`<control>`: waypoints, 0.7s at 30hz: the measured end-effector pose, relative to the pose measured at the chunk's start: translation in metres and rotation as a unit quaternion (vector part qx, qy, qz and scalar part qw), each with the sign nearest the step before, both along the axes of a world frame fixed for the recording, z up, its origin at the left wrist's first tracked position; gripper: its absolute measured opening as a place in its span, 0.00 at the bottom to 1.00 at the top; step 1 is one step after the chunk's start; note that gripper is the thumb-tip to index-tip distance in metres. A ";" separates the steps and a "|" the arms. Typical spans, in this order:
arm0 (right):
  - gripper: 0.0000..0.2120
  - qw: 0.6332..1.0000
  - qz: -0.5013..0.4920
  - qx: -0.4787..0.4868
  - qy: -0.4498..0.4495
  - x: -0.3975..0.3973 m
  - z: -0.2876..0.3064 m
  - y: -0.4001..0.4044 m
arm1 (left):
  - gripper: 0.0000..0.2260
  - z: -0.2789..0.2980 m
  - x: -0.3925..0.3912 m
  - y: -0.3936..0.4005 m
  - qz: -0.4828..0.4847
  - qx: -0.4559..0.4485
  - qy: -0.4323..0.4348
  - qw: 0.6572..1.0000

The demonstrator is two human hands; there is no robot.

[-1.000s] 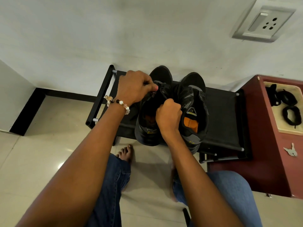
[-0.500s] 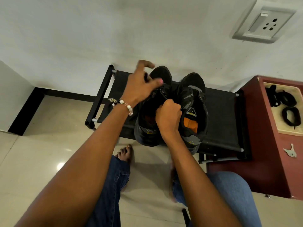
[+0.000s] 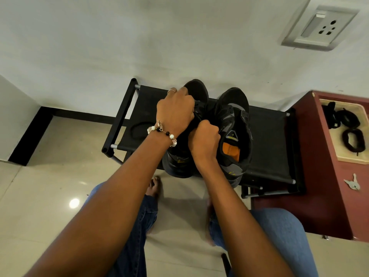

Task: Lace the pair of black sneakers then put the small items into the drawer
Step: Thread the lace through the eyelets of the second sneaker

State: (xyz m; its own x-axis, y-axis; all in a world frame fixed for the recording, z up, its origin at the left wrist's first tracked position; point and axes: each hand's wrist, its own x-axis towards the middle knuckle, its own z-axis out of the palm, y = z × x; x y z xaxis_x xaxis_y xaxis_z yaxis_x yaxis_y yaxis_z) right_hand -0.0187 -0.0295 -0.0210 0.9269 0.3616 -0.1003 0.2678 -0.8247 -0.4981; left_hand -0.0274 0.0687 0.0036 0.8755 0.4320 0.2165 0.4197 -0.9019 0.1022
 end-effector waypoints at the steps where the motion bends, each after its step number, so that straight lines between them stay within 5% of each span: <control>1: 0.10 1.000 -0.001 0.001 -0.001 0.000 0.000 0.000 | 0.08 -0.004 0.001 -0.001 -0.002 0.018 -0.002 1.000; 4: 0.10 1.000 -0.001 0.010 -0.004 -0.001 0.001 0.000 | 0.10 -0.014 0.000 0.002 0.007 0.031 -0.035 0.999; 7: 0.11 1.000 -0.007 0.014 0.000 0.000 0.000 0.000 | 0.09 -0.001 -0.004 0.017 0.080 -0.163 -0.126 0.975; 9: 0.11 1.000 -0.009 0.015 0.001 -0.001 0.000 0.001 | 0.08 0.016 -0.010 0.029 0.113 -0.413 -0.278 0.860; 12: 0.11 1.000 -0.017 0.013 0.002 -0.001 0.000 0.003 | 0.10 0.038 -0.020 0.037 0.137 -0.663 -0.480 0.559; 13: 0.11 1.000 -0.019 0.012 0.002 -0.001 0.000 0.003 | 0.10 0.039 -0.022 0.039 0.144 -0.686 -0.497 0.511; 14: 0.11 1.000 -0.021 0.012 0.001 -0.001 0.000 0.003 | 0.09 0.038 -0.023 0.041 0.153 -0.692 -0.495 0.503; 16: 0.11 1.000 -0.020 0.014 0.001 0.000 0.000 0.003 | 0.07 0.032 -0.022 0.041 0.161 -0.652 -0.444 0.593; 19: 0.10 1.000 -0.014 0.013 0.003 0.000 0.000 0.002 | 0.02 0.022 -0.017 0.031 0.072 -0.461 -0.282 0.838; 21: 0.11 1.000 -0.006 0.012 0.000 0.000 0.001 0.001 | 0.04 0.013 -0.012 0.023 -0.019 -0.320 -0.135 0.938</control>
State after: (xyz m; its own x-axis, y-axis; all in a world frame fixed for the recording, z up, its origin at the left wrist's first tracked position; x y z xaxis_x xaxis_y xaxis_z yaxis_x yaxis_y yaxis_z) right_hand -0.0189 -0.0285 -0.0199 0.9312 0.3529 -0.0913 0.2586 -0.8159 -0.5171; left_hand -0.0390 0.0917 0.0165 0.8437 0.5182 0.1401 0.2686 -0.6335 0.7257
